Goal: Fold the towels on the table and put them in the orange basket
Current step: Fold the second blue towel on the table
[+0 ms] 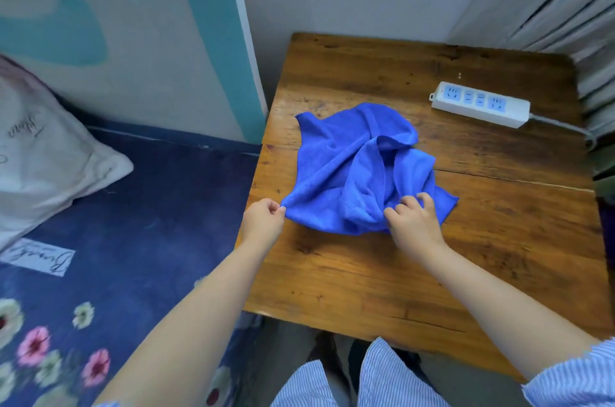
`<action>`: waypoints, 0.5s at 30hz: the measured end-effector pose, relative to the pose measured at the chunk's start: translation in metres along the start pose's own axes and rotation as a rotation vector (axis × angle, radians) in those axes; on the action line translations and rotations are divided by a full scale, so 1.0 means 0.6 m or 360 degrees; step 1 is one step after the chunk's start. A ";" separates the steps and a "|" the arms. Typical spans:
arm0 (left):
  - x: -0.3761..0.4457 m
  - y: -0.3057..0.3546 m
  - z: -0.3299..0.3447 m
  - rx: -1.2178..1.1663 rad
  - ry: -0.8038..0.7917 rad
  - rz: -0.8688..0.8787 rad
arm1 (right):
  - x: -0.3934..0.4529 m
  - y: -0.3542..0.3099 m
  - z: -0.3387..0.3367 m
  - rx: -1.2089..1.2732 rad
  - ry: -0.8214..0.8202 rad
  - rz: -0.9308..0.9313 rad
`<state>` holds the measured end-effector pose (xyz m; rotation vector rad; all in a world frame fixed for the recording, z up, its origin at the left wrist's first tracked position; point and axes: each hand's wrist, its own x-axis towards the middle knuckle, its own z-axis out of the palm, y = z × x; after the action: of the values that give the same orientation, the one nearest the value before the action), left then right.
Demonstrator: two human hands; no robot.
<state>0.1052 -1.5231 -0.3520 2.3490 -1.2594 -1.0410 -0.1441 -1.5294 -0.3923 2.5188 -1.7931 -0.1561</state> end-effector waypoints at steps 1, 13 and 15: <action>0.000 0.002 0.002 -0.0003 -0.0013 -0.0007 | -0.019 0.000 0.003 -0.0001 -0.0013 0.0001; -0.003 0.016 0.020 0.0104 -0.0169 -0.0151 | 0.024 -0.010 -0.014 0.1146 -0.0580 0.1154; 0.000 0.012 0.022 0.0107 -0.0223 -0.0214 | 0.028 -0.015 -0.008 0.1202 -0.0598 0.1305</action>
<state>0.0913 -1.5260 -0.3572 2.4782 -1.2156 -1.2432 -0.1299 -1.5426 -0.3893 1.8675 -3.3817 0.1202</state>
